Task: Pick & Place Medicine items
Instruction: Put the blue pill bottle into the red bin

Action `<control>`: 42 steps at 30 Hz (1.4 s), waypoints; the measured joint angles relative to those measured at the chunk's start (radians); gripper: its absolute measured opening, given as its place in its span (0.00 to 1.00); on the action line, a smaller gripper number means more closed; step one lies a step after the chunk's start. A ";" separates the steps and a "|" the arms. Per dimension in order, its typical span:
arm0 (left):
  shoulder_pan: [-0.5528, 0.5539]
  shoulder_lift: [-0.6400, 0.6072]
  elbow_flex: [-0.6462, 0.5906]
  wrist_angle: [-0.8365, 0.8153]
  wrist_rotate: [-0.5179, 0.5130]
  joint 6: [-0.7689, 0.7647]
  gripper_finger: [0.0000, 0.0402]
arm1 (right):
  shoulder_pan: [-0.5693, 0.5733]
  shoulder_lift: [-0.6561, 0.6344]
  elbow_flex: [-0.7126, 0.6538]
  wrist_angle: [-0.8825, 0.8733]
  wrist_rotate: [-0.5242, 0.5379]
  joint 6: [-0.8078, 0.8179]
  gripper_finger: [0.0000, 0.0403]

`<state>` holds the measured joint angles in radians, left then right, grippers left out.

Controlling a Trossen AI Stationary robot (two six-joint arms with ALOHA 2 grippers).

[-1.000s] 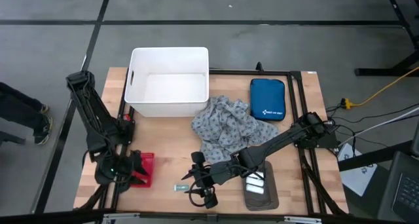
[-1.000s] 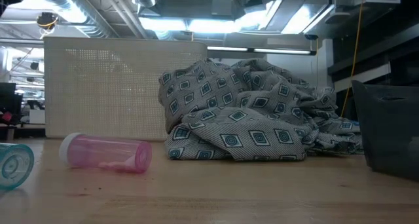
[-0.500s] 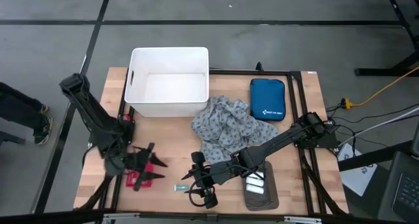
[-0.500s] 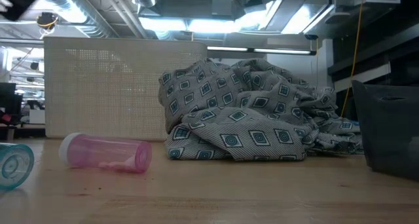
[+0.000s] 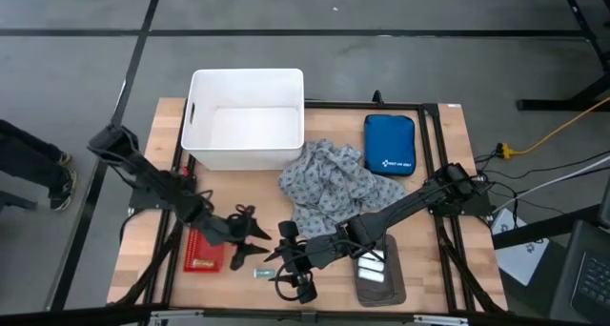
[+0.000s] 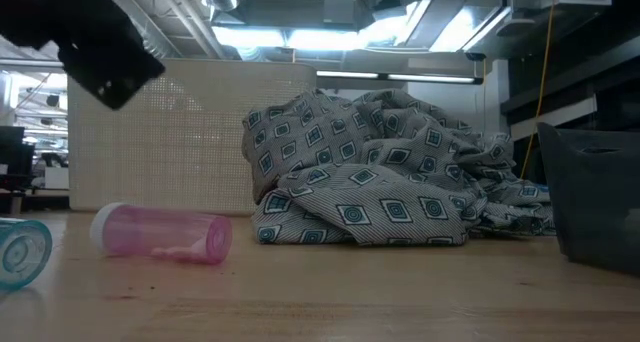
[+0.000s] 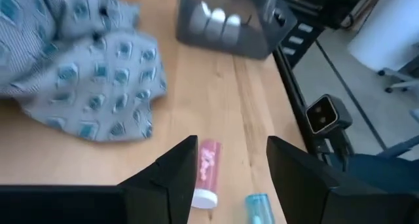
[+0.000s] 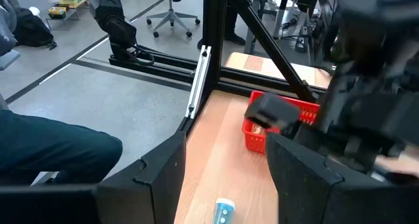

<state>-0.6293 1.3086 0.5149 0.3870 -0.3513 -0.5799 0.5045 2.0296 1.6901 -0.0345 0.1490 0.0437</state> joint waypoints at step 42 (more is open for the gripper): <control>-0.114 0.397 0.436 -0.610 0.134 -0.354 0.45 | 0.000 0.000 0.000 -0.033 0.000 0.003 0.52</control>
<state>-0.7429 1.7058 0.9504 -0.2226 -0.2176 -0.9337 0.5041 2.0296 1.6901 -0.0674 0.1493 0.0472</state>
